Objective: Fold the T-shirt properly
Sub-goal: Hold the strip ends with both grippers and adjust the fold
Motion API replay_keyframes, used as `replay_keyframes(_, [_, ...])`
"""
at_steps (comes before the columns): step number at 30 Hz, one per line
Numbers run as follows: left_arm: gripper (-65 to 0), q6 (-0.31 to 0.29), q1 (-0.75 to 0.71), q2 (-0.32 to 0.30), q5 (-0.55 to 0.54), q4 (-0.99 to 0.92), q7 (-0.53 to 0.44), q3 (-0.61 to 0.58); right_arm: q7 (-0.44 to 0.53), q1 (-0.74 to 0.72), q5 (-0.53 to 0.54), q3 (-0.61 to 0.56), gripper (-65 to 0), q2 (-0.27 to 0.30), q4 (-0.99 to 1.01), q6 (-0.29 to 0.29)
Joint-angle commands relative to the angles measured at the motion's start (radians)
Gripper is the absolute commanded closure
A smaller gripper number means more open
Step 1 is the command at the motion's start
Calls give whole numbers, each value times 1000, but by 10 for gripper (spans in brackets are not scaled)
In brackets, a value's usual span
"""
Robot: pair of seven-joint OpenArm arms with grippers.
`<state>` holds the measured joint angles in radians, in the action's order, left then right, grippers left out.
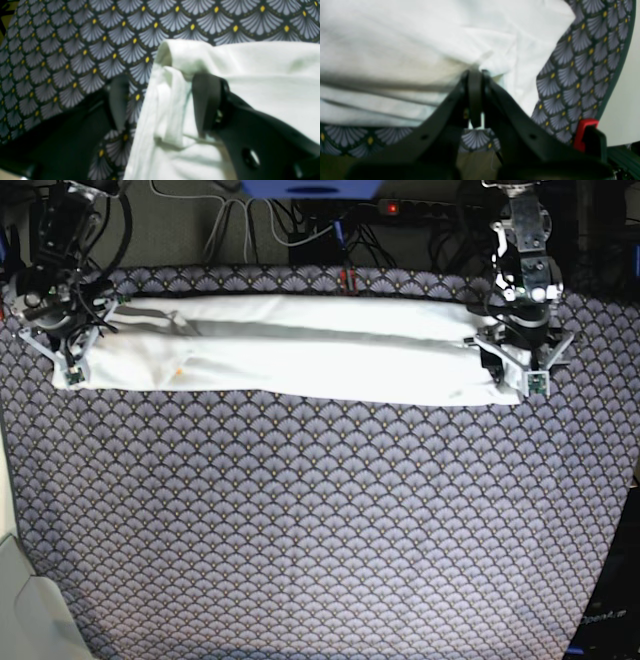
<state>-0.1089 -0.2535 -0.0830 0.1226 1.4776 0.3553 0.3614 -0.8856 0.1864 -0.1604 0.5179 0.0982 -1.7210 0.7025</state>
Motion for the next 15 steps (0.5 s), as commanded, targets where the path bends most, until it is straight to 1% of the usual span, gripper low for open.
replay_keyframes(1, [-398, -12, -20, -2, 19, 5, 69, -2, 24, -11, -5, 3, 0, 10, -14, -4])
replay_keyframes(15, [-398, -12, -51, 7, 16, -2, 67, -2, 27, -12, -5, 2, 0, 8, -14, -4])
